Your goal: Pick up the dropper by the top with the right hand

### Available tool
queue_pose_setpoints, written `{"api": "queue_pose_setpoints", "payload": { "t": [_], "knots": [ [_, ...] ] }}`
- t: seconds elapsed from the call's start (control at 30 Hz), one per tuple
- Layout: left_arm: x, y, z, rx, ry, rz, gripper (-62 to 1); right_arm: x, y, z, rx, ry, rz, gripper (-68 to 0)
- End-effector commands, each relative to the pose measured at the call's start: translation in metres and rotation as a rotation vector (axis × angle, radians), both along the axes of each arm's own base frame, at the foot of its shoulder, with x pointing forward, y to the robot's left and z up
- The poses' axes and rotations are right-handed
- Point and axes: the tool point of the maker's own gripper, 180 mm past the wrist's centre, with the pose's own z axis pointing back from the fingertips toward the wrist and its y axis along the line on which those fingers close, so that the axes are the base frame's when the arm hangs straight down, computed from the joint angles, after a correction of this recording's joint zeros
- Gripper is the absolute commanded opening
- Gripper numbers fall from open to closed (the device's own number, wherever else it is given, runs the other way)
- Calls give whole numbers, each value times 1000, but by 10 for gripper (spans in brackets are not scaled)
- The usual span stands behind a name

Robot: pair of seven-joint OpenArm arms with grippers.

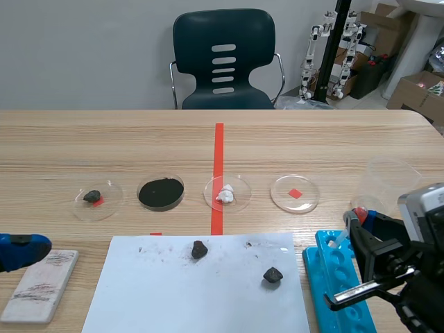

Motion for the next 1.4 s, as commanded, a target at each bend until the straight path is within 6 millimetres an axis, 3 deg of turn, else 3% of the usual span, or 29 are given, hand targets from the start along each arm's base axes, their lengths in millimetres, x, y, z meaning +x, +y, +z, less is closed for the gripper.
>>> {"api": "queue_pose_setpoints", "payload": {
  "t": [0.0,0.33,0.57,1.17,1.37],
  "knots": [
    [0,-1,4,-18,-5,-2,14,5,2,11,8,-43,8,-667],
    [0,-1,4,-19,-6,-2,14,4,-3,11,48,-34,-25,-667],
    [0,-1,4,-19,-6,-2,14,-2,-2,24,65,-80,-37,-667],
    [0,-1,4,-19,-6,-2,14,-16,9,83,115,-131,-33,-667],
    [0,-1,4,-19,-6,-2,14,-20,17,99,138,-69,-36,-667]
  ]
}}
